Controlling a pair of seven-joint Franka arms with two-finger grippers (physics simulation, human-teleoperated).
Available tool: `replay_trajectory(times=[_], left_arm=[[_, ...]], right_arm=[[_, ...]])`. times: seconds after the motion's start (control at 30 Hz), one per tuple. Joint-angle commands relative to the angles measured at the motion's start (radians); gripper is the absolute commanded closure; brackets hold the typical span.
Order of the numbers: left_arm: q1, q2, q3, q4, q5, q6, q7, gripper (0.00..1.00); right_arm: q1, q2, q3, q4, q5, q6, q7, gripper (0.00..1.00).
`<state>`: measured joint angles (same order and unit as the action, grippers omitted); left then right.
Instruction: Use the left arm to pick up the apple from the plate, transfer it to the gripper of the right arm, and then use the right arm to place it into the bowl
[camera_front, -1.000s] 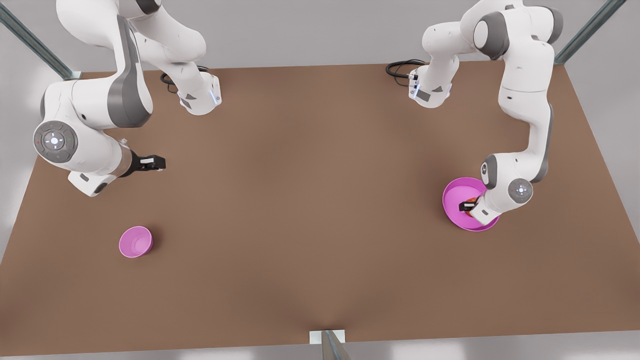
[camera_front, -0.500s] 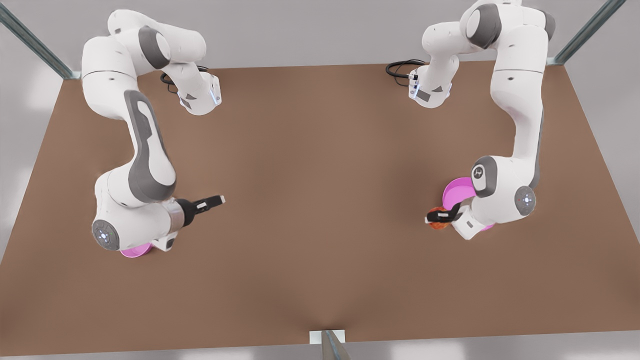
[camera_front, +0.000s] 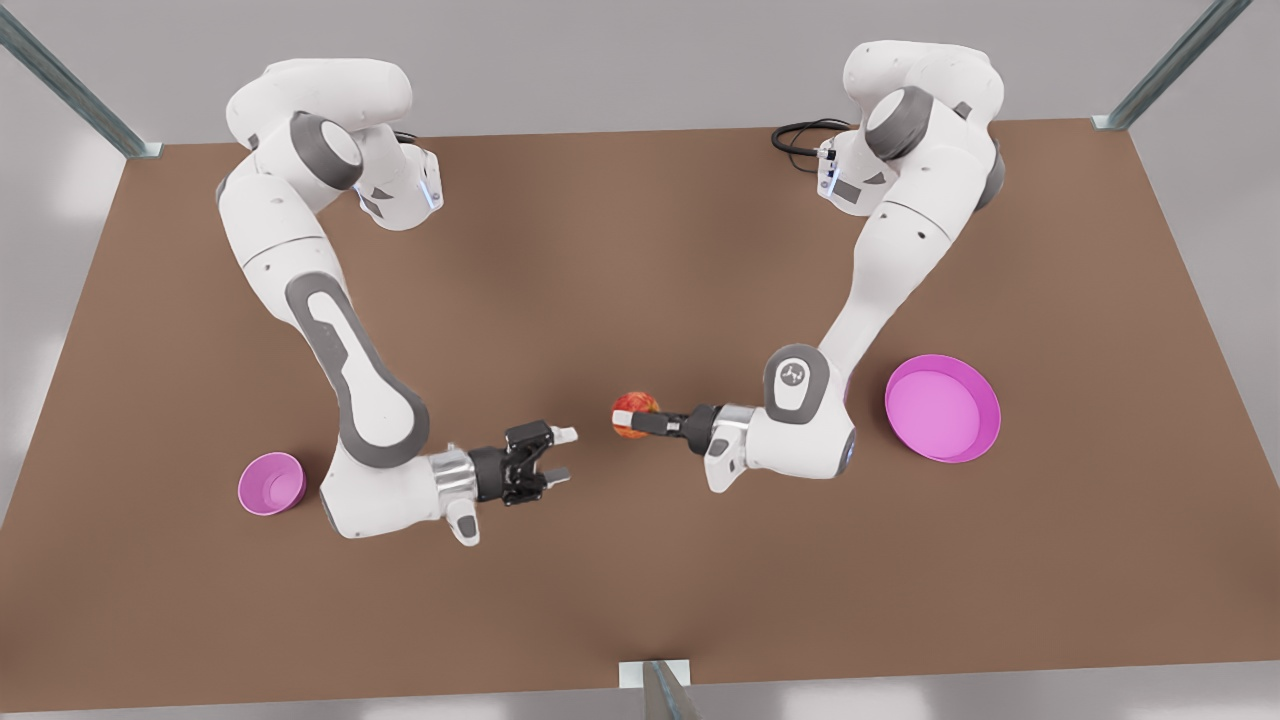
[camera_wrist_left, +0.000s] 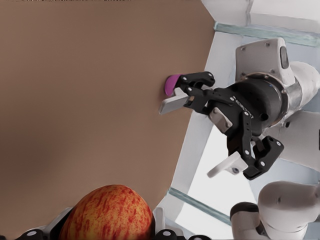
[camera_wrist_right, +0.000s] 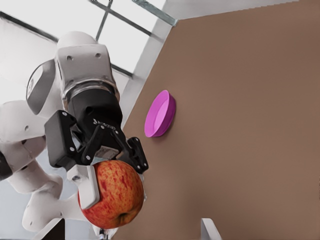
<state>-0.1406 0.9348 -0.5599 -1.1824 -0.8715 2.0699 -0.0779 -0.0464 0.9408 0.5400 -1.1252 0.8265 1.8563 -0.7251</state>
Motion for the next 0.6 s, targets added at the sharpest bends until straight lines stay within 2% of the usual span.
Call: replay_trajectory(times=[0.0,0.07,0.2,0.3,0.57], left_arm=[[-0.001,-0.001,0.0,0.001,-0.047,0.056,-0.12,0.2],[-0.001,0.004,-0.002,0.001,-0.053,0.056,-0.094,0.2],[-0.001,0.012,0.0,0.009,-0.053,0.072,-0.054,0.2],[0.001,0.01,0.0,0.009,-0.053,0.073,0.133,0.2],[0.003,0.009,0.0,0.017,-0.053,0.081,0.164,0.2]], right_arm=[[-0.015,-0.001,0.015,-0.016,0.049,0.05,-1.004,0.0],[-0.047,0.001,0.06,-0.048,0.075,0.049,-1.089,0.0],[-0.049,0.007,0.069,-0.08,0.131,0.037,-1.174,0.0],[-0.039,0.029,0.071,-0.085,0.148,0.05,-1.188,0.0],[0.005,0.038,0.071,-0.077,0.21,0.127,-1.188,0.0]])
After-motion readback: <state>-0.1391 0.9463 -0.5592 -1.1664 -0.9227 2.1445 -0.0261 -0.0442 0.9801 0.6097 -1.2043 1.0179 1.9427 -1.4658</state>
